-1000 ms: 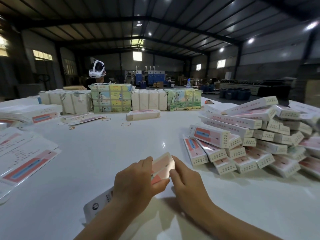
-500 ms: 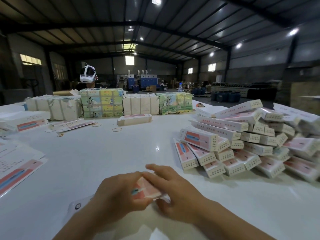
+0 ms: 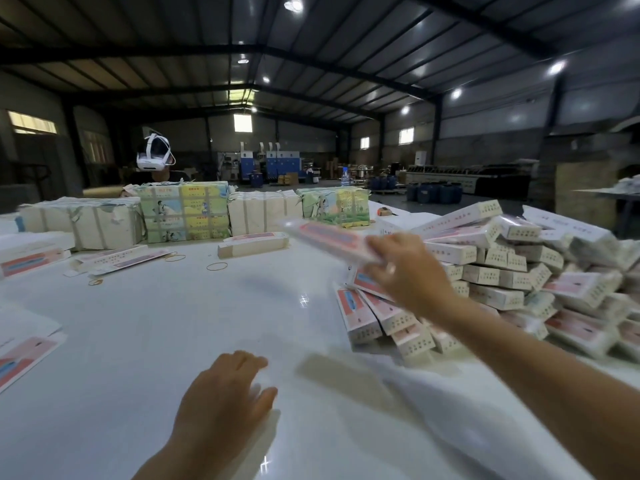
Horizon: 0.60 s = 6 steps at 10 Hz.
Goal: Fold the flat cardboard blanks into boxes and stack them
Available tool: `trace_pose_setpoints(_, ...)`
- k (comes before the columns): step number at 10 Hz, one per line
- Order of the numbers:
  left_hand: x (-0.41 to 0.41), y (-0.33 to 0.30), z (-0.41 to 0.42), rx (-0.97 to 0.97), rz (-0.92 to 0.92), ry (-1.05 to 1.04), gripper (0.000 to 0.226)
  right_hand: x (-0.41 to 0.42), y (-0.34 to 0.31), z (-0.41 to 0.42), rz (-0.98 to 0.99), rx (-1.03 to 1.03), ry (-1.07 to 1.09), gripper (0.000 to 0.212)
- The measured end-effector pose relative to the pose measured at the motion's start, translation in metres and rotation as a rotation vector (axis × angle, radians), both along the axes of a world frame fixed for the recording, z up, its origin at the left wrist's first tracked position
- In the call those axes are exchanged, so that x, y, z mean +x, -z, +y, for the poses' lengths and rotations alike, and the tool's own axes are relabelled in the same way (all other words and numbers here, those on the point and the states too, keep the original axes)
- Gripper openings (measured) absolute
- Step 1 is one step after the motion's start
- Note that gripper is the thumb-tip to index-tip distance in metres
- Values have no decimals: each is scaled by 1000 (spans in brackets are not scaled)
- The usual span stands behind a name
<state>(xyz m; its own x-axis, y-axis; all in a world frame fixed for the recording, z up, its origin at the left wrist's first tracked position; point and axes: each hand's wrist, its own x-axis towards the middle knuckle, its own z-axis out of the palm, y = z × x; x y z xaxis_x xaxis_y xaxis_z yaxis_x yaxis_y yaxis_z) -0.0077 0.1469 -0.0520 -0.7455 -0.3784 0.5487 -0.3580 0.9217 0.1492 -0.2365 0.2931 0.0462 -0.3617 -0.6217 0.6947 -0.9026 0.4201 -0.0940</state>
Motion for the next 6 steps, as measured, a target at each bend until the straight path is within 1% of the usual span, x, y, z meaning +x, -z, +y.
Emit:
trace_pose_setpoints(1, -6, 19, -4, 81, -71, -14, 25, -44, -35, 15, 33, -76, 172, 35)
trace_pose_setpoints(2, -8, 23, -6, 82, -78, -37, 28, -79, -49, 29, -3, -65, 360, 36)
trace_pose_setpoints(3, -10, 23, -7, 69, -83, -55, 45, -96, -42, 37, 30, 144, 550, 32)
trace_pose_setpoints(4, -10, 24, -8, 86, -109, -64, 48, -103, -29, 37, 116, 251, 626, 28)
trace_pose_setpoints(5, -10, 23, -9, 112, -124, -72, 47, -99, -28, 36, 121, 280, 657, 31)
trace_pose_setpoints(6, -10, 21, -8, 126, -148, -69, 47, -101, -29, 37, 73, 226, 614, 37)
